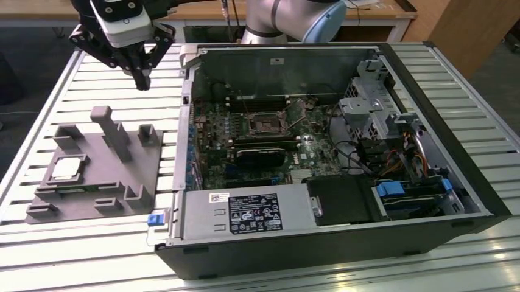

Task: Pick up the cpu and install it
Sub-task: 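Reach for the cpu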

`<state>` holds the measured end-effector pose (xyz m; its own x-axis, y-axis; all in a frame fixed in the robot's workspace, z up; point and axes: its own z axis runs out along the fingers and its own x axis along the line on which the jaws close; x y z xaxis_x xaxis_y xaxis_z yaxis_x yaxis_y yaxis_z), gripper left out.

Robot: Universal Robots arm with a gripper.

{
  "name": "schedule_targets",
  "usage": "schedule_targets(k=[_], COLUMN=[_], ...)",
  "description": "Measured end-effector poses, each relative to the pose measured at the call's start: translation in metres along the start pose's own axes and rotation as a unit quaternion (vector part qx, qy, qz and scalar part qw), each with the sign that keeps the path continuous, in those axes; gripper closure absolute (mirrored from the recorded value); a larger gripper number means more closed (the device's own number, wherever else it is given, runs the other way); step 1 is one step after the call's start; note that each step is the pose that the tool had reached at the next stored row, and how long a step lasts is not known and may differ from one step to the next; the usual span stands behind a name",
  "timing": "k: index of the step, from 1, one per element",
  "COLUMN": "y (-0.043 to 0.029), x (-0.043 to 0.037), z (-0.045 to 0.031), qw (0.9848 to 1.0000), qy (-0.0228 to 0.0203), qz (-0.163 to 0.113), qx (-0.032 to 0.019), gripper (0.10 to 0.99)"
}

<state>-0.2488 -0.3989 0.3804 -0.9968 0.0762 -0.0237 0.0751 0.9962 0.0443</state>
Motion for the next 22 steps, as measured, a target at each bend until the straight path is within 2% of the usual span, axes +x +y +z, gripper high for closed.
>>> schedule_targets(k=[22], y=[-0.001], x=[0.0124], z=[0.0013], qw=[1.0], qy=[0.0], qz=[0.0], qx=[0.0], gripper=[0.98])
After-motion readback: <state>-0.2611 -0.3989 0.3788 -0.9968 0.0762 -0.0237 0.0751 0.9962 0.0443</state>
